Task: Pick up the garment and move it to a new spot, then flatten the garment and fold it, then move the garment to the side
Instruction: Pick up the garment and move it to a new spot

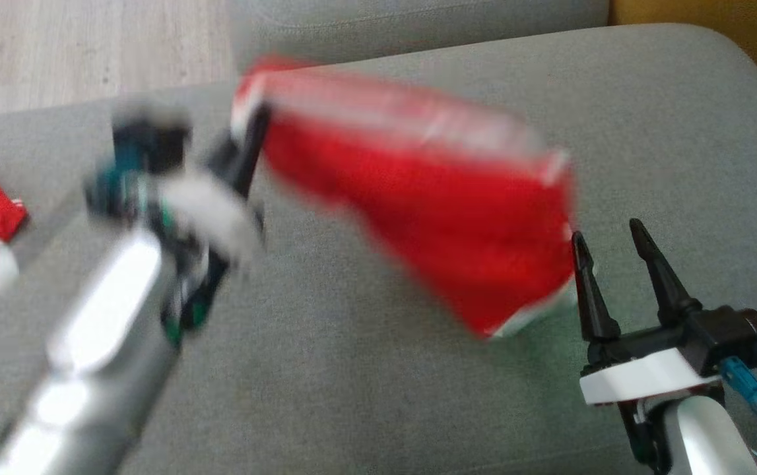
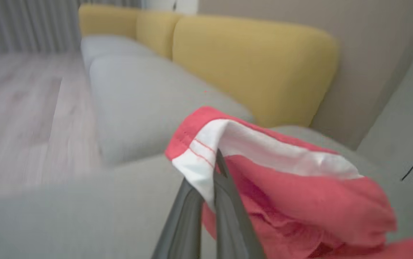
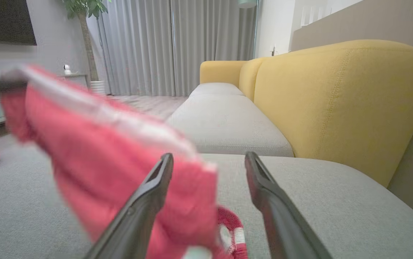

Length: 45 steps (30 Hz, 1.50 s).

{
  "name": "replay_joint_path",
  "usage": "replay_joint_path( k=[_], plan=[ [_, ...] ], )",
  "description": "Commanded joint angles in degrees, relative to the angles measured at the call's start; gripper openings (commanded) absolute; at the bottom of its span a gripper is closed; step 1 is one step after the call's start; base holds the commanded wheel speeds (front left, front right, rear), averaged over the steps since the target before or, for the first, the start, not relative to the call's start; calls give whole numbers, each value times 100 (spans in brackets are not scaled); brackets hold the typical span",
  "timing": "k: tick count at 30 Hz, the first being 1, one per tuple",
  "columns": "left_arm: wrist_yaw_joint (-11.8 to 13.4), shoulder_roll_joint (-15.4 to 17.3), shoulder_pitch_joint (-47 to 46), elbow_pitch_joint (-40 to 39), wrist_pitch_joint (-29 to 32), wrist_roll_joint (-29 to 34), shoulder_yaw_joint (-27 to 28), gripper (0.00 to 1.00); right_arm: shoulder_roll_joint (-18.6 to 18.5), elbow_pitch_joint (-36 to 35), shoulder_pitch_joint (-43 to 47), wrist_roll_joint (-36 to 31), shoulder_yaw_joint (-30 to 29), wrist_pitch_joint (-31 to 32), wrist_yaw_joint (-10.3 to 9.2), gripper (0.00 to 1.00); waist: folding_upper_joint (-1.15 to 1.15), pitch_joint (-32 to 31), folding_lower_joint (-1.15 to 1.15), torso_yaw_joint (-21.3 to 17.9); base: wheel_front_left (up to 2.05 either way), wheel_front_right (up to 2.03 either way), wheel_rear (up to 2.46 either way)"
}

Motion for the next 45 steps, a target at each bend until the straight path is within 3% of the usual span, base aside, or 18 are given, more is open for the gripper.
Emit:
replay_joint_path(
  k=[1,7,8,10,12,13,14,15,24,28,45],
  plan=[
    [49,151,-184,-107,-101,-28,273,0,-9,-165,-175,56,113,-62,43,100,0,50,0,2,0,0,0],
    [330,75,962,885,-923,-132,378,0,-8,-96,-276,52,165,-110,43,100,0,214,0,-24,0,0,0],
    [354,51,1043,1004,-1047,-154,414,4,-8,-84,-288,45,163,-116,43,100,0,237,0,-24,0,0,0],
    [409,-26,1174,1199,-1331,-213,515,27,-8,-45,-294,28,155,-127,43,100,0,247,0,-12,0,0,0],
    [419,-117,1288,1355,-1524,-263,556,37,-8,-3,-282,21,137,-139,43,100,0,235,0,19,0,0,0],
    [414,-159,1336,1425,-1603,-286,571,49,-8,15,-274,19,130,-143,43,100,0,231,0,38,0,0,0],
    [401,-199,1371,1489,-1666,-292,568,88,-8,31,-265,16,120,-147,43,100,0,221,0,64,0,0,0],
    [381,-232,1397,1545,-1714,-284,553,100,-8,45,-259,12,119,-149,43,100,0,209,0,87,0,0,0],
    [269,-309,1462,1616,-1982,-139,504,100,-8,126,-199,-28,113,-113,43,100,0,-71,0,320,0,0,0],
    [340,-256,1670,1346,-2046,-13,504,100,-8,132,-127,-48,43,-82,43,100,0,-261,0,465,0,0,0],
    [1250,-174,3651,-699,-2099,620,927,100,-8,255,501,140,-312,-57,43,100,0,-827,0,1139,0,0,0]
  ],
)
